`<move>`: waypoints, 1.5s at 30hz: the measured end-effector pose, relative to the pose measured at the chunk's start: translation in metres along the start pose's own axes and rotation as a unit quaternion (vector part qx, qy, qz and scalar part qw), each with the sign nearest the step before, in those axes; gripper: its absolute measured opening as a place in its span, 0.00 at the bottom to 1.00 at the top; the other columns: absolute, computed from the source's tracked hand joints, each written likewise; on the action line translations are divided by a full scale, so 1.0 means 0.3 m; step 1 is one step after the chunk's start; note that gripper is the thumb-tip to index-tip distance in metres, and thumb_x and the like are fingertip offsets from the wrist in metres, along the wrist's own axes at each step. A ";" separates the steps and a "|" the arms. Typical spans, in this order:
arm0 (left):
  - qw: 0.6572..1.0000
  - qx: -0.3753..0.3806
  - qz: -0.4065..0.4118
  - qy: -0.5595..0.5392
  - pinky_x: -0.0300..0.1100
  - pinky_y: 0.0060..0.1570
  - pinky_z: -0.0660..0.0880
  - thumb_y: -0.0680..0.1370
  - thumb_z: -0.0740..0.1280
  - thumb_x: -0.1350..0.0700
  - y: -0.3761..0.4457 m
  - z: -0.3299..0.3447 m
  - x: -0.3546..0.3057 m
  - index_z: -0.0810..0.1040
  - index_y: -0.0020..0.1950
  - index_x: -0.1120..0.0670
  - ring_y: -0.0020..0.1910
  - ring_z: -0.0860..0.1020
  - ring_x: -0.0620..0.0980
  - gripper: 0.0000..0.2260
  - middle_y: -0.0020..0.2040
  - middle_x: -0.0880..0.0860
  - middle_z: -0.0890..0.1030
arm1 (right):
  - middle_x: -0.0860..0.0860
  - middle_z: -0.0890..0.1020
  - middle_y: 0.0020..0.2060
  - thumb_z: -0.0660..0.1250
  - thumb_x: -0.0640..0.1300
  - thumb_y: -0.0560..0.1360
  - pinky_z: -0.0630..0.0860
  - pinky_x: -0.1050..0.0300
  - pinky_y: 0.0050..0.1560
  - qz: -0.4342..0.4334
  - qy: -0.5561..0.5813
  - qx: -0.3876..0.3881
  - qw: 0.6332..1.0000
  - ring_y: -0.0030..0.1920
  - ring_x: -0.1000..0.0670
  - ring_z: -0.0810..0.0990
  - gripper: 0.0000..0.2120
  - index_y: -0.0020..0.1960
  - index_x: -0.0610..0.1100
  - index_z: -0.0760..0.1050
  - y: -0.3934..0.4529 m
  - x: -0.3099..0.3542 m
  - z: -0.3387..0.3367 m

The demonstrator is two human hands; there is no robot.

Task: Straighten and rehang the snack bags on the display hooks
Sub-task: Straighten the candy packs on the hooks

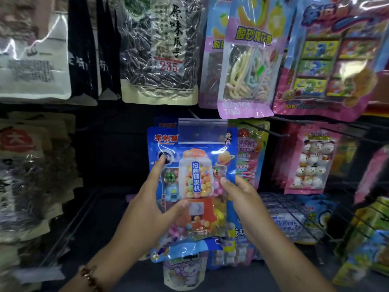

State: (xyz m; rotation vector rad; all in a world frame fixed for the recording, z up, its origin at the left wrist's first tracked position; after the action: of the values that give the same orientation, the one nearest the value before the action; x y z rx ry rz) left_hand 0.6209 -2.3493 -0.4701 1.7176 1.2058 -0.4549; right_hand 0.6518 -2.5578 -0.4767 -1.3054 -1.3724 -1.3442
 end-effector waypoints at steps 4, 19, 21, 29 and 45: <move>1.000 -0.009 0.009 -0.004 0.34 0.56 0.72 0.72 0.72 0.41 0.044 0.031 0.046 0.42 0.73 0.26 0.60 0.67 0.25 0.43 0.70 0.29 0.59 | 0.57 0.74 0.67 0.62 0.54 0.80 0.67 0.52 0.64 0.029 0.016 -0.010 0.999 0.69 0.52 0.70 0.21 0.72 0.51 0.69 0.043 -0.027 0.017; 0.992 -0.047 0.001 0.117 0.48 0.44 0.79 0.76 0.68 0.41 0.116 0.057 0.089 0.36 0.74 0.30 0.45 0.76 0.44 0.43 0.70 0.48 0.66 | 0.55 0.79 0.59 0.59 0.54 0.82 0.72 0.52 0.59 0.007 -0.090 -0.022 0.996 0.60 0.51 0.77 0.17 0.67 0.49 0.72 0.104 -0.017 0.039; 0.989 -0.040 0.002 0.140 0.45 0.43 0.77 0.76 0.66 0.40 0.105 0.052 0.091 0.35 0.75 0.32 0.46 0.76 0.43 0.42 0.70 0.47 0.64 | 0.57 0.80 0.52 0.59 0.53 0.82 0.72 0.54 0.52 -0.006 -0.109 -0.011 0.994 0.52 0.53 0.78 0.14 0.64 0.49 0.73 0.100 -0.020 0.033; 0.938 -0.009 0.029 0.345 0.54 0.69 0.64 0.78 0.65 0.44 -0.058 0.087 0.166 0.60 0.78 0.48 0.71 0.65 0.59 0.30 0.77 0.57 0.61 | 0.55 0.64 0.75 0.63 0.50 0.80 0.67 0.51 0.68 -0.064 -0.289 0.016 0.955 0.73 0.51 0.65 0.34 0.79 0.52 0.47 -0.072 -0.108 0.016; 0.848 0.133 0.064 0.510 0.63 0.66 0.65 0.64 0.78 0.46 -0.227 0.375 0.372 0.76 0.68 0.60 0.66 0.72 0.67 0.36 0.66 0.65 0.75 | 0.47 0.44 0.79 0.59 0.47 0.81 0.39 0.52 0.76 -0.088 -0.569 0.132 0.807 0.79 0.46 0.43 0.36 0.80 0.44 0.40 -0.140 -0.499 0.143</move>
State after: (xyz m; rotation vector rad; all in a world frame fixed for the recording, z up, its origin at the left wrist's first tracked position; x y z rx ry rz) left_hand 0.6344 -2.3838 -0.6383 2.3624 1.7781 0.4981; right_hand 0.6381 -2.5318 -0.6354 -1.9005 -2.3950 -0.3044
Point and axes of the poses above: each hand's wrist, its own y-axis towards the middle knuckle, its own z-axis out of the palm, x = y × z, the point moved 7 cm from there along y, towards the middle knuckle
